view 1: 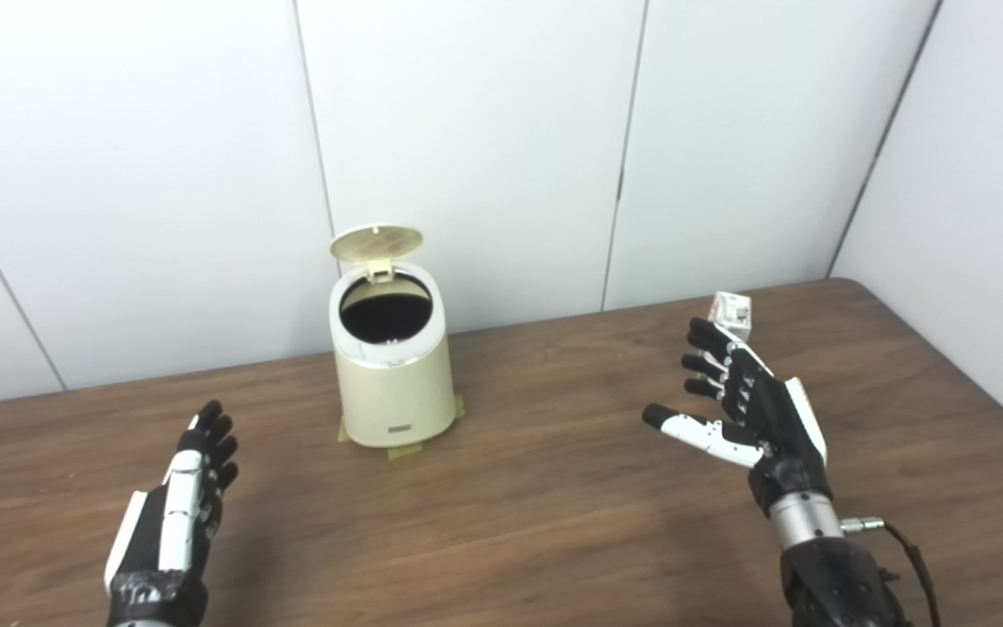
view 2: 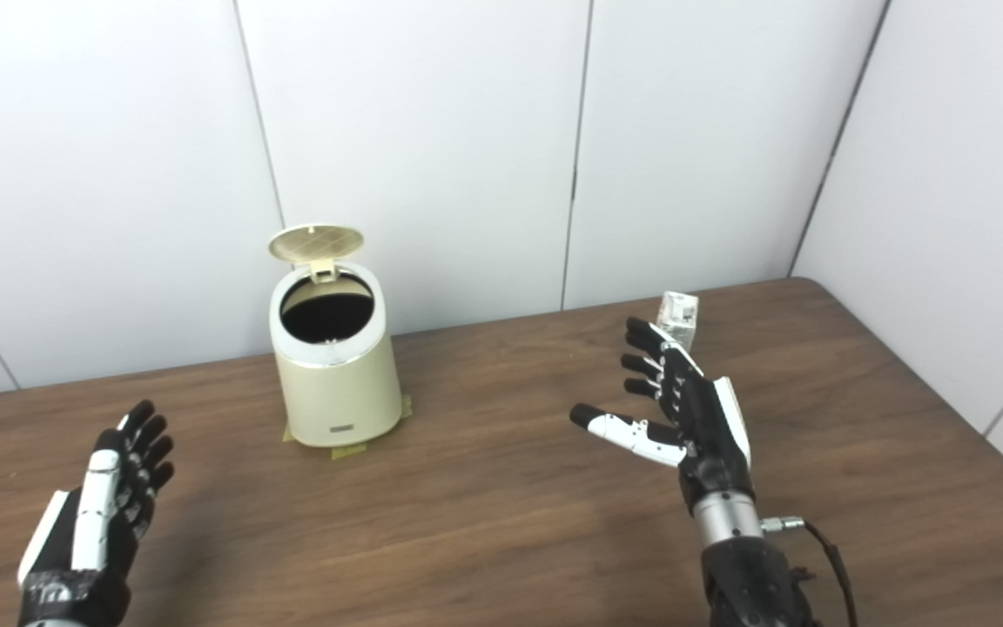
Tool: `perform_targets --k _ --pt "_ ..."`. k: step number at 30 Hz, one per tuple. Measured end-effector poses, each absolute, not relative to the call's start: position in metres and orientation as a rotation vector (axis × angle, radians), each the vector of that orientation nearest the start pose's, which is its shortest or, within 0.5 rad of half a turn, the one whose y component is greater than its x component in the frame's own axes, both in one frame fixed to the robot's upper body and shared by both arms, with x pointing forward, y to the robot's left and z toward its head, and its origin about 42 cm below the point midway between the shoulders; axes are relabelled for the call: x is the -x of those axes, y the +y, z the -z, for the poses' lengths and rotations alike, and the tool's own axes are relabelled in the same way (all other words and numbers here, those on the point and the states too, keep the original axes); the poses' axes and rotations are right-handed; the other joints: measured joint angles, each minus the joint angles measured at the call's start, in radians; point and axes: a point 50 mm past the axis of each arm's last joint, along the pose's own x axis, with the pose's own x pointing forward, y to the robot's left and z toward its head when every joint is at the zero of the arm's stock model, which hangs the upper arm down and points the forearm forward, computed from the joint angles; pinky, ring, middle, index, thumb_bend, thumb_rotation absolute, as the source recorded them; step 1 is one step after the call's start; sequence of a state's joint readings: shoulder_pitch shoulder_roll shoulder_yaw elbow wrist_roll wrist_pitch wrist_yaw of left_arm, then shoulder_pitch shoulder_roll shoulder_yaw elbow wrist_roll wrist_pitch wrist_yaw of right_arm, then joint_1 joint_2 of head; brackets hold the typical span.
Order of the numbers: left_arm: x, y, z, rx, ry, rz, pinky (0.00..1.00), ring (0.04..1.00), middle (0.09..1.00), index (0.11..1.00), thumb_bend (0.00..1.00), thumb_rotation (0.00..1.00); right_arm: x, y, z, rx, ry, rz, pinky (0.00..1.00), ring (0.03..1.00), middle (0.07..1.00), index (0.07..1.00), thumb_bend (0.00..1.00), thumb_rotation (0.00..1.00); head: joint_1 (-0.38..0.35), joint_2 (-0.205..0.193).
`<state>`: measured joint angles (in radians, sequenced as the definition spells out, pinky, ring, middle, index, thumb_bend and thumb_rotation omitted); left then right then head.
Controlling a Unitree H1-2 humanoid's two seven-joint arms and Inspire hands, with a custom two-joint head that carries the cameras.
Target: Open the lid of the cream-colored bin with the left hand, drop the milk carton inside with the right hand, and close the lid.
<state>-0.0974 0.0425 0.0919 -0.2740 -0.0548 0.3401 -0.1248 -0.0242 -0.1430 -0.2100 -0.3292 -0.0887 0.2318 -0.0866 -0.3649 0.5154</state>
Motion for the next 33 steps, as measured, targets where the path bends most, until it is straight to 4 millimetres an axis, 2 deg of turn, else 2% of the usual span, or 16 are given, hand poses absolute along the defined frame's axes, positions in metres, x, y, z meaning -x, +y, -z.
perform_targets --k 5,10,14,17,20,21,24,26,27,28,30,32,33 --pt "-0.308 0.236 -0.180 0.019 -0.043 0.084 1.00 1.000 1.000 1.000 0.42 1.00 -0.267 -0.340 -0.194 0.283 -0.110 0.386 0.79 0.838 0.881 0.845 0.81 0.24 -0.026 0.008" --pt "-0.310 0.237 -0.182 0.015 -0.051 0.089 1.00 1.000 1.000 1.000 0.35 1.00 -0.267 -0.354 -0.198 0.319 -0.101 0.421 0.81 0.838 0.878 0.847 0.80 0.23 -0.040 0.017" --pt "-0.311 0.240 -0.184 0.009 -0.048 0.089 1.00 1.000 1.000 1.000 0.33 1.00 -0.279 -0.370 -0.201 0.340 -0.092 0.454 0.81 0.872 0.894 0.862 0.85 0.25 -0.043 0.018" --pt "-0.311 0.243 -0.184 0.009 -0.029 0.082 1.00 1.000 1.000 1.000 0.33 1.00 -0.294 -0.382 -0.206 0.365 -0.091 0.464 0.80 0.914 0.933 0.888 0.83 0.19 -0.043 0.025" --pt "-0.311 0.244 -0.185 0.020 -0.023 0.079 1.00 1.000 1.000 1.000 0.32 1.00 -0.306 -0.390 -0.218 0.400 -0.102 0.473 0.84 0.944 0.956 0.913 0.82 0.14 -0.045 0.026" --pt "-0.311 0.245 -0.185 0.023 -0.020 0.080 1.00 1.000 1.000 1.000 0.33 1.00 -0.310 -0.391 -0.221 0.409 -0.105 0.475 0.80 0.931 0.963 0.918 0.83 0.15 -0.045 0.026" --pt "-0.311 0.245 -0.187 0.018 -0.012 0.083 1.00 1.000 1.000 1.000 0.32 1.00 -0.328 -0.394 -0.218 0.467 -0.062 0.471 0.61 0.801 0.945 0.930 0.88 0.19 -0.040 0.032" --pt "-0.310 0.245 -0.190 0.009 -0.021 0.089 1.00 1.000 1.000 1.000 0.31 1.00 -0.338 -0.398 -0.213 0.491 -0.011 0.478 0.50 0.706 0.946 0.934 0.90 0.17 -0.031 0.035" --pt "-0.310 0.245 -0.191 0.006 -0.025 0.091 1.00 1.000 1.000 1.000 0.31 1.00 -0.342 -0.399 -0.211 0.492 0.004 0.481 0.47 0.707 0.953 0.936 0.89 0.15 -0.029 0.037" --pt "-0.310 0.245 -0.192 0.002 -0.028 0.093 1.00 1.000 1.000 1.000 0.32 1.00 -0.347 -0.400 -0.208 0.491 0.021 0.482 0.51 0.778 0.949 0.929 0.89 0.14 -0.029 0.037" --pt "-0.310 0.243 -0.194 -0.004 -0.030 0.102 1.00 1.000 1.000 1.000 0.33 1.00 -0.358 -0.405 -0.203 0.506 0.058 0.475 0.74 0.885 0.944 0.919 0.89 0.12 -0.019 0.038" --pt "-0.309 0.242 -0.197 -0.004 -0.033 0.109 1.00 1.000 1.000 1.000 0.32 1.00 -0.367 -0.410 -0.202 0.533 0.081 0.469 0.86 0.928 0.947 0.922 0.90 0.13 -0.014 0.040" --pt "-0.308 0.241 -0.199 -0.004 -0.036 0.110 1.00 1.000 1.000 1.000 0.32 1.00 -0.371 -0.413 -0.204 0.548 0.085 0.468 0.88 0.928 0.938 0.921 0.91 0.13 -0.014 0.040"
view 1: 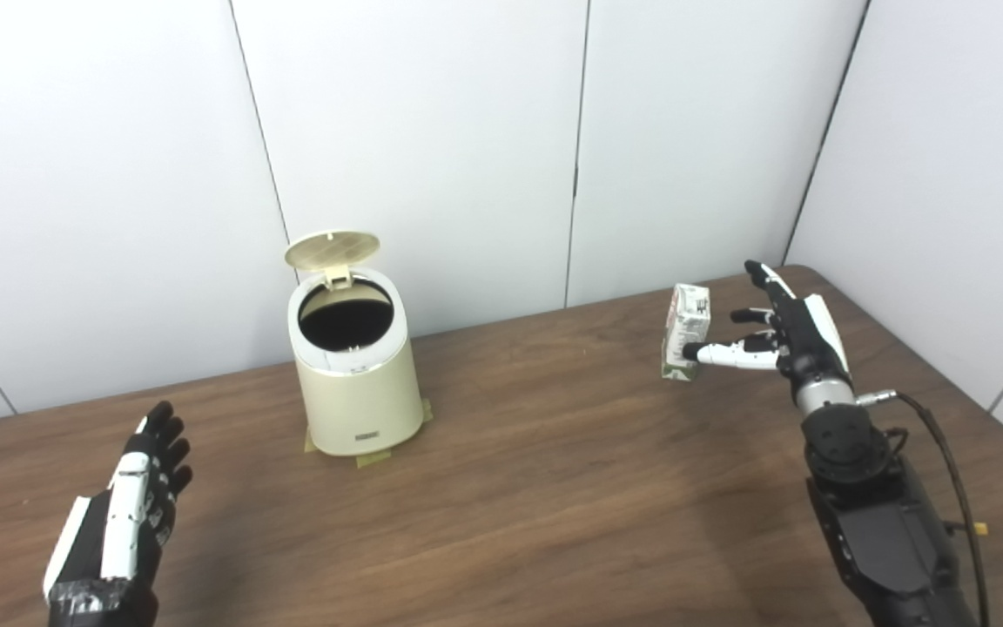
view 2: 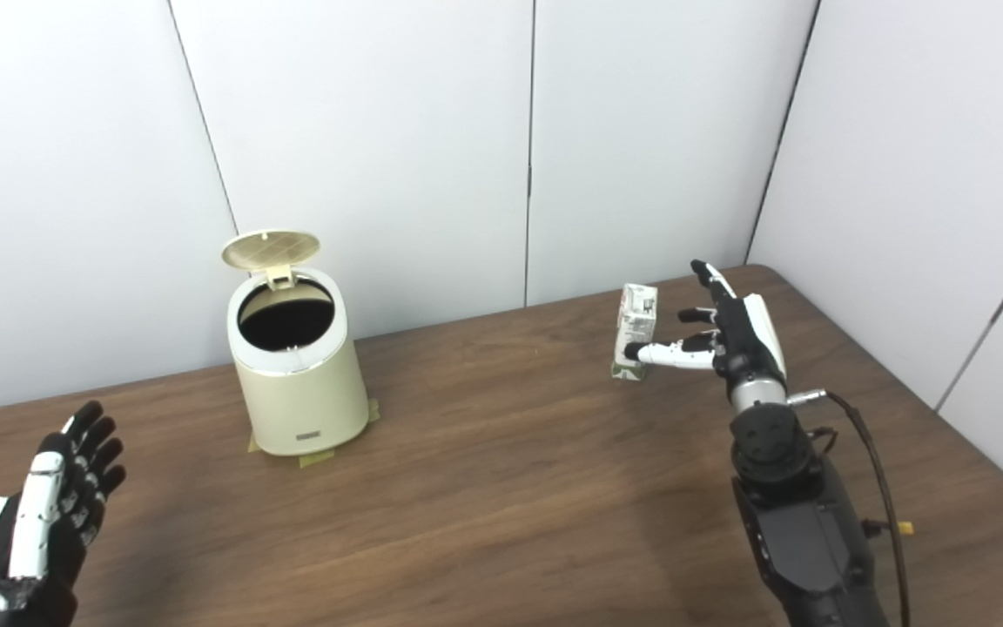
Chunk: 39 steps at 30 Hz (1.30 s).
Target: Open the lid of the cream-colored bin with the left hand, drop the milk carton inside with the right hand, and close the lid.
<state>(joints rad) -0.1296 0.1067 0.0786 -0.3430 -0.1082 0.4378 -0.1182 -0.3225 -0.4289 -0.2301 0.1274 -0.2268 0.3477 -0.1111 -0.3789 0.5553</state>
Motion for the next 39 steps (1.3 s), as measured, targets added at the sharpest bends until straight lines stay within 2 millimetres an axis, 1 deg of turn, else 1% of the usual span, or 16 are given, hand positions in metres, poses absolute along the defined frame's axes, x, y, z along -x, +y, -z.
perform_targets --k 2,4,6,8,9,11,16,18,22,29,35,39 --pt "-0.307 0.242 -0.203 -0.006 -0.047 0.110 1.00 1.000 1.000 1.000 0.31 1.00 -0.380 -0.419 -0.210 0.567 0.085 0.467 0.86 0.914 0.927 0.913 0.92 0.13 0.002 0.005" --pt "-0.307 0.243 -0.203 -0.011 -0.040 0.111 1.00 1.000 1.000 1.000 0.31 1.00 -0.387 -0.424 -0.213 0.587 0.094 0.467 0.82 0.892 0.914 0.896 0.92 0.13 0.000 0.009" --pt "-0.306 0.245 -0.205 -0.020 -0.039 0.109 1.00 1.000 1.000 1.000 0.31 1.00 -0.394 -0.424 -0.215 0.601 0.098 0.461 0.81 0.891 0.912 0.890 0.92 0.14 0.002 0.009" --pt "-0.305 0.247 -0.208 -0.030 -0.048 0.111 1.00 1.000 1.000 1.000 0.30 1.00 -0.401 -0.422 -0.214 0.606 0.110 0.448 0.82 0.892 0.911 0.886 0.92 0.14 0.003 0.011" --pt "-0.305 0.247 -0.209 -0.034 -0.051 0.111 1.00 1.000 1.000 1.000 0.29 1.00 -0.404 -0.421 -0.212 0.612 0.118 0.440 0.77 0.855 0.886 0.874 0.93 0.13 0.003 0.011" --pt "-0.305 0.248 -0.209 -0.036 -0.048 0.110 1.00 1.000 1.000 1.000 0.29 1.00 -0.409 -0.419 -0.208 0.630 0.138 0.430 0.75 0.839 0.876 0.871 0.93 0.13 0.003 0.012" --pt "-0.305 0.248 -0.209 -0.043 -0.045 0.115 1.00 1.000 1.000 1.000 0.28 1.00 -0.419 -0.414 -0.201 0.666 0.164 0.402 0.78 0.854 0.869 0.867 0.93 0.12 0.008 0.015" --pt "-0.305 0.248 -0.209 -0.045 -0.045 0.118 1.00 1.000 1.000 1.000 0.28 1.00 -0.421 -0.414 -0.203 0.696 0.156 0.391 0.79 0.858 0.864 0.855 0.93 0.13 0.008 0.015" --pt "-0.304 0.246 -0.210 -0.045 -0.045 0.120 1.00 1.000 1.000 1.000 0.27 1.00 -0.422 -0.414 -0.202 0.711 0.158 0.382 0.77 0.839 0.851 0.830 0.92 0.09 0.011 0.018" --pt "-0.304 0.244 -0.210 -0.045 -0.044 0.125 1.00 1.000 1.000 1.000 0.28 1.00 -0.423 -0.410 -0.199 0.701 0.171 0.351 0.76 0.840 0.853 0.822 0.90 0.05 0.021 0.023" --pt "-0.304 0.247 -0.211 -0.055 -0.048 0.124 1.00 1.000 1.000 1.000 0.27 1.00 -0.424 -0.412 -0.196 0.707 0.181 0.370 0.62 0.733 0.780 0.782 0.88 0.07 0.021 0.031" --pt "-0.302 0.247 -0.215 -0.052 -0.062 0.125 1.00 1.000 1.000 1.000 0.26 1.00 -0.424 -0.415 -0.193 0.720 0.180 0.392 0.57 0.697 0.751 0.758 0.89 0.05 0.021 0.031"
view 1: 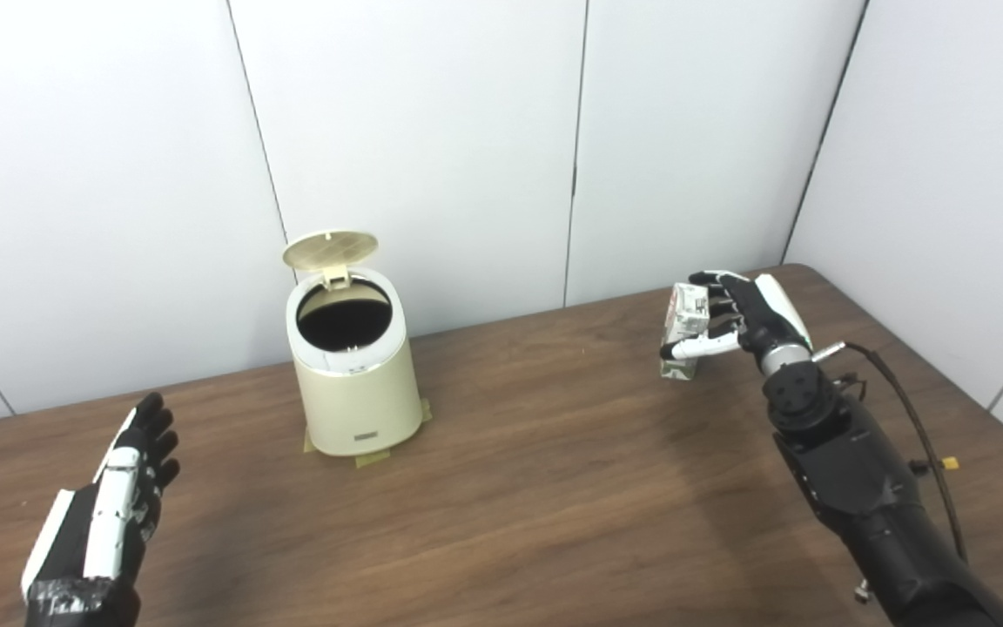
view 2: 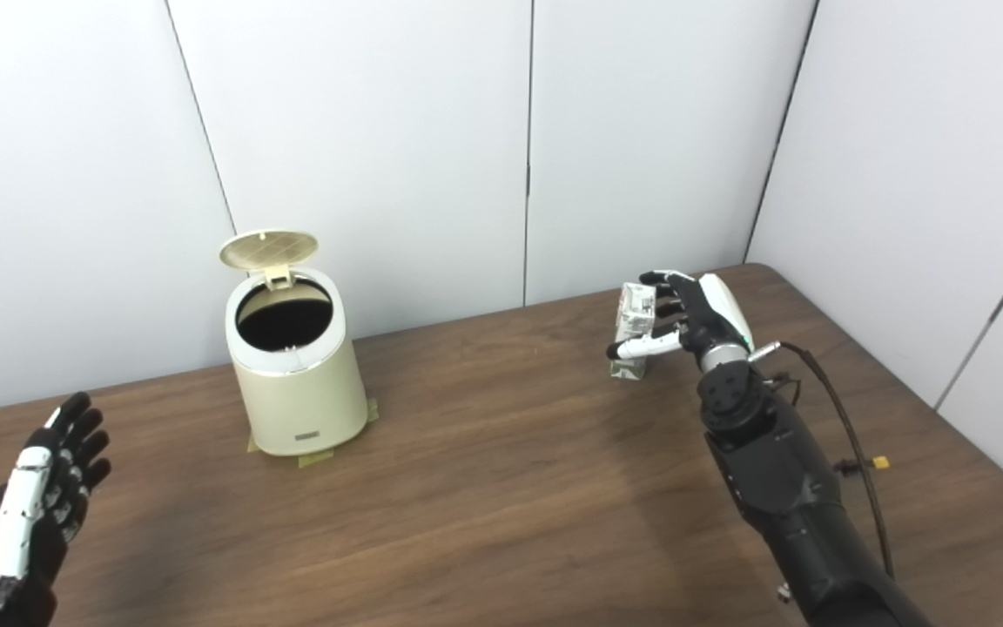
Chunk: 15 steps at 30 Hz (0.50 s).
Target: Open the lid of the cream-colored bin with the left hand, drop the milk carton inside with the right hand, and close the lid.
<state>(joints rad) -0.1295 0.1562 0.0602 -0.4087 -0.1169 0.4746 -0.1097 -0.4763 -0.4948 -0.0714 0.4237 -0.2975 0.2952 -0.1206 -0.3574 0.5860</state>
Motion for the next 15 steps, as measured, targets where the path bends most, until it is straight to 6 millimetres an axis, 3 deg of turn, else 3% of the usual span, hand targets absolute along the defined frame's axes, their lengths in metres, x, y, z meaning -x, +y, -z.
perform_targets --k 4,5,6,8,15 --pt "-0.3024 0.2470 -0.2150 -0.053 -0.062 0.121 1.00 1.000 1.000 1.000 0.26 1.00 -0.4237 -0.4173 -0.1880 0.722 0.167 0.389 0.53 0.635 0.692 0.730 0.86 0.00 0.003 0.011" --pt "-0.3024 0.2465 -0.2149 -0.053 -0.062 0.120 1.00 1.000 1.000 1.000 0.25 1.00 -0.4238 -0.4173 -0.1887 0.724 0.153 0.390 0.50 0.569 0.640 0.717 0.84 0.00 0.003 0.011" --pt "-0.3024 0.2460 -0.2148 -0.054 -0.061 0.119 1.00 1.000 1.000 1.000 0.25 1.00 -0.4238 -0.4176 -0.1892 0.725 0.138 0.395 0.46 0.496 0.591 0.695 0.69 0.00 0.003 0.011" --pt "-0.3025 0.2454 -0.2148 -0.053 -0.061 0.121 1.00 1.000 1.000 1.000 0.25 1.00 -0.4233 -0.4209 -0.1879 0.723 0.117 0.417 0.39 0.425 0.527 0.621 0.54 0.00 0.003 0.011" --pt "-0.3025 0.2472 -0.2150 -0.057 -0.061 0.116 1.00 1.000 1.000 1.000 0.25 1.00 -0.4223 -0.4221 -0.1837 0.732 0.094 0.454 0.30 0.407 0.498 0.566 0.49 0.00 0.003 0.021"
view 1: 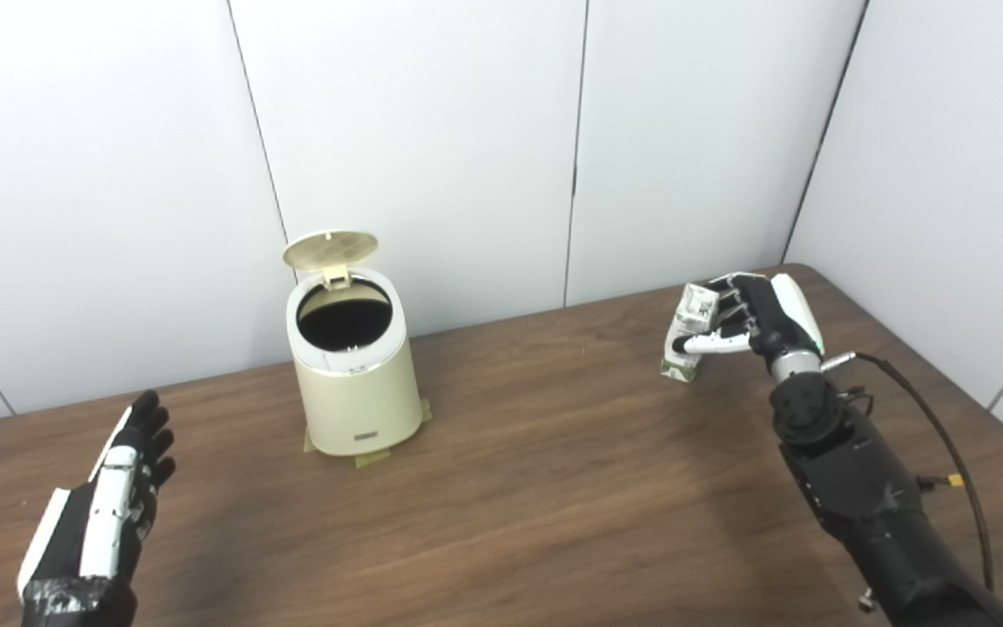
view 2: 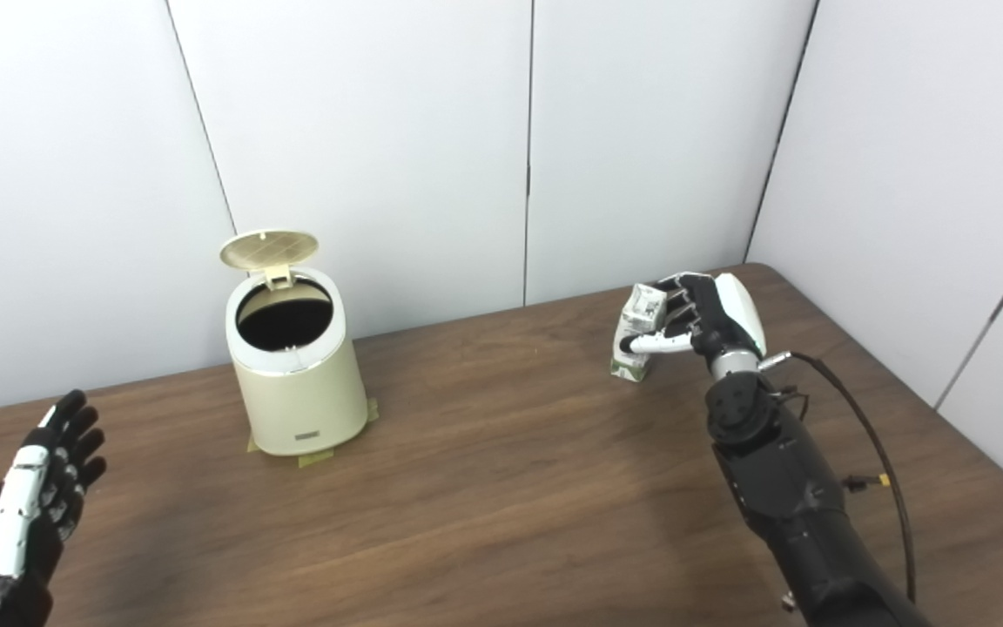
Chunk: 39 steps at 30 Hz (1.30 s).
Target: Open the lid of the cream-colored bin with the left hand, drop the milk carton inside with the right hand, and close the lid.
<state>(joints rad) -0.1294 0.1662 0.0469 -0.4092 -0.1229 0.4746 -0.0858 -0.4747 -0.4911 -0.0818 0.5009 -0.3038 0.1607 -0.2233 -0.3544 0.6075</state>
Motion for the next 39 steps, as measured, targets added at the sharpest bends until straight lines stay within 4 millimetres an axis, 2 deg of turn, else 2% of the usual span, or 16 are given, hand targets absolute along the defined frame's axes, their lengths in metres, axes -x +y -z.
perform_targets --k 11,14,21,23,27,33,39 --pt "-0.302 0.246 -0.215 -0.055 -0.061 0.114 1.00 1.000 1.000 1.000 0.28 1.00 -0.424 -0.412 -0.181 0.721 0.075 0.446 0.28 0.408 0.514 0.568 0.49 0.00 0.008 0.000" --pt "-0.302 0.246 -0.215 -0.054 -0.061 0.113 1.00 1.000 1.000 1.000 0.27 1.00 -0.422 -0.410 -0.182 0.724 0.053 0.438 0.29 0.414 0.515 0.561 0.49 0.00 0.034 -0.002" --pt "-0.303 0.241 -0.210 -0.045 -0.045 0.119 1.00 1.000 1.000 1.000 0.30 1.00 -0.413 -0.388 -0.199 0.779 -0.087 0.368 0.37 0.422 0.498 0.506 0.50 0.00 0.058 0.000" --pt "-0.305 0.239 -0.204 -0.038 -0.025 0.121 1.00 1.000 1.000 1.000 0.33 1.00 -0.411 -0.377 -0.213 0.792 -0.151 0.349 0.36 0.419 0.493 0.494 0.50 0.00 0.060 0.000" --pt "-0.304 0.233 -0.193 -0.029 0.011 0.128 1.00 1.000 1.000 1.000 0.34 1.00 -0.409 -0.337 -0.238 0.775 -0.282 0.306 0.36 0.427 0.500 0.492 0.50 0.00 0.072 -0.002" --pt "-0.304 0.229 -0.178 -0.037 0.047 0.124 1.00 0.998 0.999 1.000 0.35 1.00 -0.409 -0.297 -0.231 0.714 -0.297 0.211 0.35 0.436 0.510 0.488 0.50 0.00 0.126 -0.002" --pt "-0.301 0.222 -0.166 -0.017 0.057 0.117 0.98 0.979 0.987 0.998 0.36 0.98 -0.404 -0.263 -0.249 0.641 -0.389 0.182 0.34 0.413 0.506 0.495 0.50 0.00 0.179 -0.005"
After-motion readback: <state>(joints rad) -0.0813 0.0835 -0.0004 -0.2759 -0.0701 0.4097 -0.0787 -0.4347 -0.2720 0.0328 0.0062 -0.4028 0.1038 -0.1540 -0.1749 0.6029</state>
